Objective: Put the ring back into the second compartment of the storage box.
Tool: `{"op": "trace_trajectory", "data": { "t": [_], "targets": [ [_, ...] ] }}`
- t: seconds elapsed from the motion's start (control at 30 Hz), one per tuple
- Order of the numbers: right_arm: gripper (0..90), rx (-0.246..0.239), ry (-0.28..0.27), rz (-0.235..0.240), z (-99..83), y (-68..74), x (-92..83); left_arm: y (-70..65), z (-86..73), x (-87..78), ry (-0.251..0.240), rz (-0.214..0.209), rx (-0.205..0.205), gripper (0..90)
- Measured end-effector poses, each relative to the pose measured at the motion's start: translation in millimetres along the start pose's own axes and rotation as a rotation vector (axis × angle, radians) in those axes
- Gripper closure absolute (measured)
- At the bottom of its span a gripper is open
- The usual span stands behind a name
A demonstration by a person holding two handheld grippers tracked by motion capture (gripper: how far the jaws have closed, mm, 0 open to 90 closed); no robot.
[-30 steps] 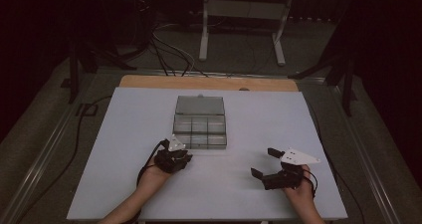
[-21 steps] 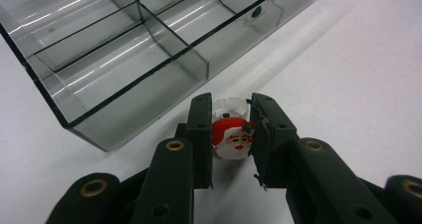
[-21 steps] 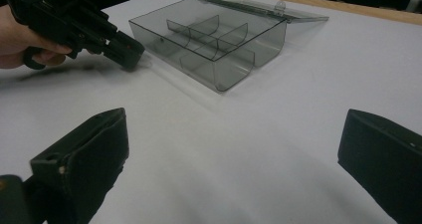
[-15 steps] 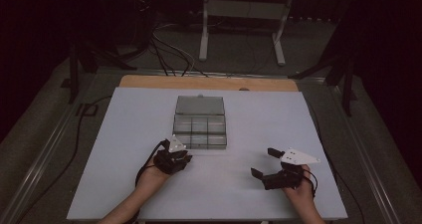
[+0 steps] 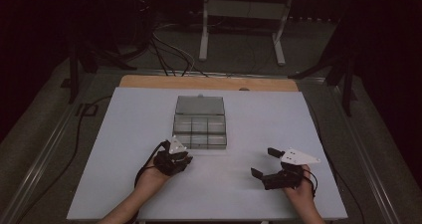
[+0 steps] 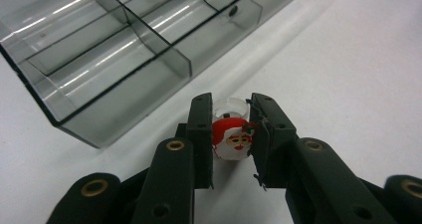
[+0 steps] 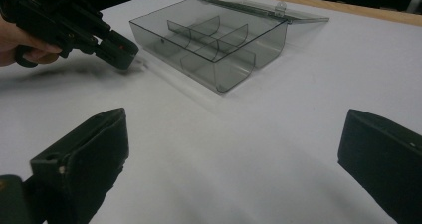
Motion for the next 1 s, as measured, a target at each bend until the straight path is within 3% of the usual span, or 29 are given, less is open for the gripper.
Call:
{"op": "trace_trajectory", "data": {
  "t": [0.63, 1.0],
  "targets": [
    [0.0, -0.001, 0.002, -0.005, -0.2, -0.3, -0.1, -1.4, 12.1, -8.9, -0.033, -0.016, 0.026, 74.0],
    [0.0, 0.0, 0.003, -0.005, -0.4, -0.3, -0.4, -0.6, 19.6, -11.5, -0.047, -0.047, 0.032, 74.0]
  ]
}}
Point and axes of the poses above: each handheld gripper's, and its own axes: x roughly forward along the jaws, z roughly out of its top, y roughly to its left, the point moved 1 cm from there along x, roughly forward along the jaws, and after that the axes turned 9 degrees about -y, right-handed, at the moved point
